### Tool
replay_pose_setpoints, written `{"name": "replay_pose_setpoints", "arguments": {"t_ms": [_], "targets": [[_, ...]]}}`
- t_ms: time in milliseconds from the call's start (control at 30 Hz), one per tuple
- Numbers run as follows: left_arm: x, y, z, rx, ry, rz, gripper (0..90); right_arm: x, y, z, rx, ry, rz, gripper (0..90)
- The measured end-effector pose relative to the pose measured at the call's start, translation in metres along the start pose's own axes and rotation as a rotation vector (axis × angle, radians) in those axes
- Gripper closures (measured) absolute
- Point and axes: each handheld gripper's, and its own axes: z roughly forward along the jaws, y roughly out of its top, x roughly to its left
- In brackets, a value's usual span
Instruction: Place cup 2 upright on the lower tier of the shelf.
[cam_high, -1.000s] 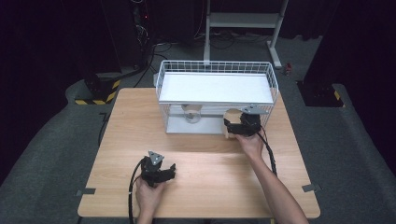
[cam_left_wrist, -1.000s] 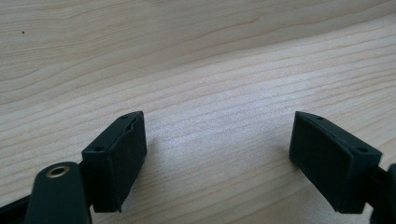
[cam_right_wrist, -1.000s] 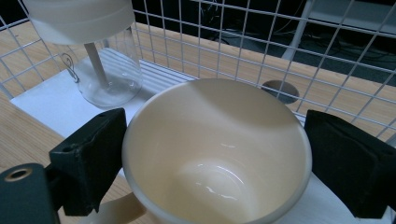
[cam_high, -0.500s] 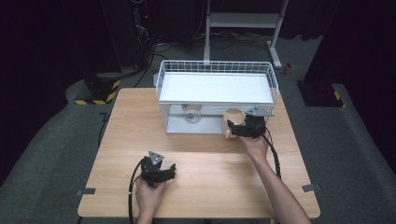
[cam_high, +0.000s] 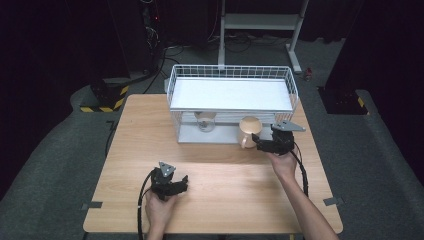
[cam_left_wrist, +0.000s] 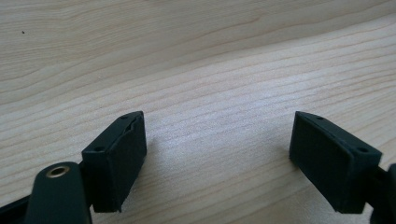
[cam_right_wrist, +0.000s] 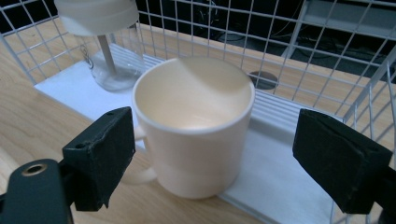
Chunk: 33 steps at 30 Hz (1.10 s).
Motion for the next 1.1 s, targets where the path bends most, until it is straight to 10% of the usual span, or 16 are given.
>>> {"name": "replay_pose_setpoints", "arguments": {"t_ms": [467,1100], "targets": [[0.0,0.0,0.0,0.0,0.0,0.0,19.3,0.002,-0.031,-0.005,0.064,0.001,0.024,15.2],[0.0,0.0,0.0,-0.002,-0.002,-0.005,19.3,0.017,-0.037,0.029,0.142,-0.037,0.013,24.7]]}}
